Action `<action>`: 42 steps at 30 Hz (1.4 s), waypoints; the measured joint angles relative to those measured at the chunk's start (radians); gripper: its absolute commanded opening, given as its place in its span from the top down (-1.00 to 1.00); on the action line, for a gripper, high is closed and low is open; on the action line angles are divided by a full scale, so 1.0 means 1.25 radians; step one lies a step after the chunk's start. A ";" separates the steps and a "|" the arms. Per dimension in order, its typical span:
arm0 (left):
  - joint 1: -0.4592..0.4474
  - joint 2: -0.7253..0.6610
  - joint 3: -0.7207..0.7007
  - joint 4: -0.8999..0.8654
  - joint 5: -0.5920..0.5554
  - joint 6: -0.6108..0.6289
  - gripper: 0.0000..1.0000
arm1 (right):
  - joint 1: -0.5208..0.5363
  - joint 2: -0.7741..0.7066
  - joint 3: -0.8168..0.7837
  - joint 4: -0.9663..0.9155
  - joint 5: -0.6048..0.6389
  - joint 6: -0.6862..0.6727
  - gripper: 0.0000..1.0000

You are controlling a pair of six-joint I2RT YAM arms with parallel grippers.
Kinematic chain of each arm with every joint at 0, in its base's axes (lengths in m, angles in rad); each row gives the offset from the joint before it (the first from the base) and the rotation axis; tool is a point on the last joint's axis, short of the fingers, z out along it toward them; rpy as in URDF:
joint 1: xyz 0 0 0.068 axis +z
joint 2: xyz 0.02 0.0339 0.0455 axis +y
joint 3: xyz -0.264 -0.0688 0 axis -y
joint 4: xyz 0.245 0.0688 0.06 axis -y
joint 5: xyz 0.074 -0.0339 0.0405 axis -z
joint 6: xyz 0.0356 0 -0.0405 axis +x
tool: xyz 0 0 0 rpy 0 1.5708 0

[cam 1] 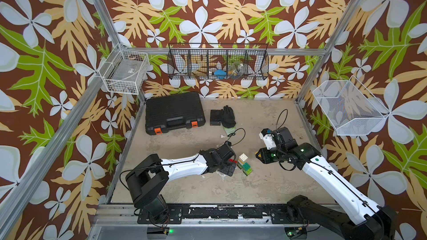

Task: Assemble a giraffe with lego
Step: Pick up the lego brick from the center of the board.

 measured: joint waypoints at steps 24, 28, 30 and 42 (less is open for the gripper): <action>-0.004 0.097 0.037 0.066 0.015 0.027 -0.90 | -0.097 -0.005 0.002 -0.017 -0.033 -0.042 0.56; -0.004 0.112 0.045 0.075 0.013 0.030 -0.76 | -0.104 -0.005 0.001 -0.021 -0.033 -0.043 0.56; -0.004 0.118 0.049 0.079 0.009 0.033 -0.67 | -0.110 -0.005 0.000 -0.021 -0.034 -0.043 0.56; -0.004 0.129 0.046 0.104 -0.004 0.044 -0.02 | -0.124 -0.005 -0.013 -0.023 -0.047 -0.044 0.56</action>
